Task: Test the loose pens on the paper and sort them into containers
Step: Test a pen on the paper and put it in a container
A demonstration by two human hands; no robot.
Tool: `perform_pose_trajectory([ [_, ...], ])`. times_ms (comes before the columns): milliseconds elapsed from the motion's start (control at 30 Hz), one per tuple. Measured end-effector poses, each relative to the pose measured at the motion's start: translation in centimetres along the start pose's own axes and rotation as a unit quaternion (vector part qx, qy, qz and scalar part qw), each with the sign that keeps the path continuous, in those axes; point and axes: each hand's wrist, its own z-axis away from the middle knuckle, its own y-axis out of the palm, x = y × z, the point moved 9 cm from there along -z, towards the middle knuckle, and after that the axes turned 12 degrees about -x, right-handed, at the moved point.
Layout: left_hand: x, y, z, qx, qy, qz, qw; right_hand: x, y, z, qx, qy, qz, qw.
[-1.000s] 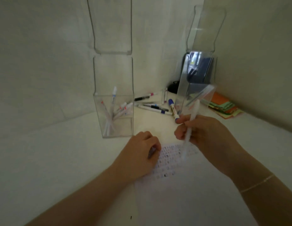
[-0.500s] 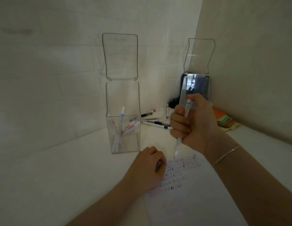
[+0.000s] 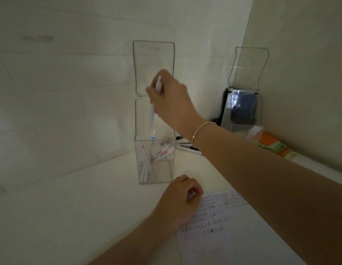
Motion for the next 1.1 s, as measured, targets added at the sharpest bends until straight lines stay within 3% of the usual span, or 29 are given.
perform_pose_trajectory([
  [133, 0.7, -0.6, -0.2, -0.012, -0.057, 0.037, 0.998, -2.3, 3.5, 2.6, 0.162, -0.02, 0.108, 0.981],
  [200, 0.7, -0.8, -0.2, -0.014, -0.064, 0.043, 0.997, -1.7, 2.9, 2.0, 0.171, -0.044, 0.148, 0.973],
  [233, 0.7, -0.8, -0.2, -0.015, -0.066, 0.046, 0.997, -0.4, 1.6, 0.8, 0.122, -0.088, 0.151, 0.977],
  [300, 0.8, -0.9, -0.2, -0.016, -0.074, 0.053, 0.996, 2.4, -3.6, -2.2, -0.074, -0.155, 0.085, 0.981],
  [367, 1.0, -0.8, -0.2, -0.017, -0.081, 0.053, 0.995, 2.0, -8.9, -3.8, -0.247, -0.114, -0.043, 0.961],
  [400, 1.0, -0.8, -0.2, -0.017, -0.082, 0.052, 0.995, 0.7, -10.0, -4.1, -0.276, -0.076, -0.062, 0.956],
  [467, 1.0, -0.8, -0.3, -0.019, -0.084, 0.057, 0.995, -3.1, -8.2, -4.0, -0.2, 0.0, 0.038, 0.979],
  [533, 1.0, -0.9, -0.4, -0.025, -0.087, 0.065, 0.994, -8.4, -4.2, -2.1, -0.019, 0.066, 0.217, 0.974],
  [600, 1.1, -1.0, -0.5, -0.029, -0.096, 0.074, 0.992, -13.3, -0.1, 1.6, 0.2, 0.075, 0.369, 0.905],
  [667, 1.3, -1.1, -0.6, -0.031, -0.106, 0.079, 0.991, -16.3, 2.0, 5.2, 0.316, 0.065, 0.429, 0.844],
  [733, 1.3, -1.0, -0.5, -0.032, -0.112, 0.084, 0.99, -18.0, 2.6, 7.4, 0.335, 0.055, 0.454, 0.824],
  [867, 1.4, -1.1, -0.5, -0.035, -0.11, 0.091, 0.989, -18.8, 2.9, 7.7, 0.295, 0.0, 0.49, 0.82],
  [1100, 1.4, -1.0, -0.4, -0.031, -0.11, 0.084, 0.99, -20.5, 2.7, 6.7, 0.285, 0.038, 0.481, 0.828],
])
